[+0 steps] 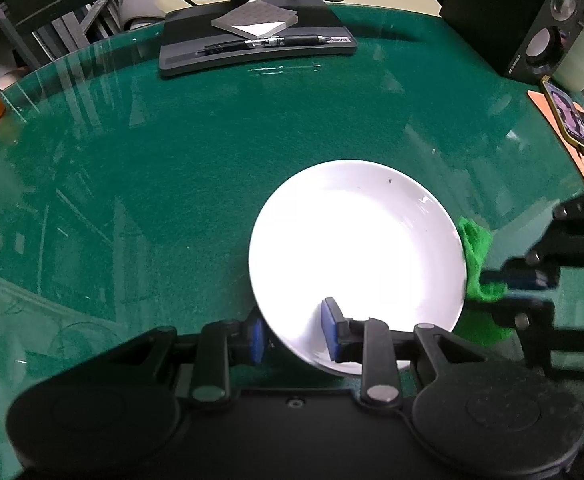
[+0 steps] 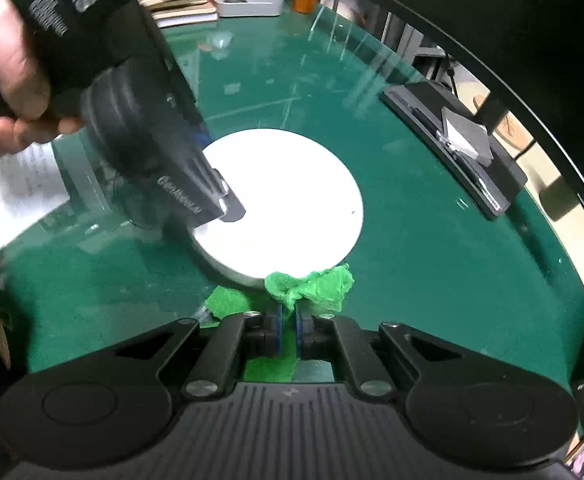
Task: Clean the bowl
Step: 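Hold the bowl with the left gripper while the right gripper lifts the cloth toward the bowl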
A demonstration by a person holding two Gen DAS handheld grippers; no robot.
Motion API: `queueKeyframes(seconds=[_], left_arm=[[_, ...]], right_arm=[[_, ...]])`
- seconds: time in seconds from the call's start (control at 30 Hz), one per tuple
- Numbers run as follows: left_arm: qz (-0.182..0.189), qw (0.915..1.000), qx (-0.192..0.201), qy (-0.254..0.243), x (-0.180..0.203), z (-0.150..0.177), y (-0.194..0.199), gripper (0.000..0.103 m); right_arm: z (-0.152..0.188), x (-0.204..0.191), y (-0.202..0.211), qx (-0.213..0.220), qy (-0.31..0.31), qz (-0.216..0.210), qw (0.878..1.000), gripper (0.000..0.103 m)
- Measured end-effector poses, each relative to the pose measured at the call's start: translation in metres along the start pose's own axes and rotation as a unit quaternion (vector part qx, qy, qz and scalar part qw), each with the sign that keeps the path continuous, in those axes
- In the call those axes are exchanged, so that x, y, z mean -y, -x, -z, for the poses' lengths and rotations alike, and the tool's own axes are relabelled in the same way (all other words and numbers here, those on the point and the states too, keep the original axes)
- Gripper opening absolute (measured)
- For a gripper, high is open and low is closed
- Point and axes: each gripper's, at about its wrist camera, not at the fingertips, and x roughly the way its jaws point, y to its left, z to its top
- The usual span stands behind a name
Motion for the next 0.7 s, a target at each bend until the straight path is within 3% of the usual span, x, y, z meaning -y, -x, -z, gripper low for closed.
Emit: queueKeyframes(seconds=[0.1,0.23,0.4,0.57,0.7], left_arm=[[0.000,1.0000,-0.002,-0.003,0.001,0.000,0.000,0.029],[-0.003,1.0000,-0.001,-0.001,0.001,-0.001,0.000,0.030],[-0.003,1.0000,-0.001,-0.003,0.002,0.000,-0.001,0.030],[-0.002,1.0000,-0.004,-0.008,0.003,0.000,0.000,0.030],[-0.002,1.0000,-0.004,-0.008,0.003,0.001,0.000,0.030]], right_arm=[[0.002,-0.015,0.007,0.004,0.029,-0.036,0.999,0.006],[-0.004,-0.010,0.002,-0.002,0.043,-0.045,0.998,0.003],[-0.001,0.001,-0.007,-0.006,0.039,0.003,0.999,0.006],[0.000,-0.017,0.004,0.005,0.070,-0.027,0.997,0.005],[-0.002,-0.004,-0.002,-0.004,0.059,-0.011,0.998,0.005]])
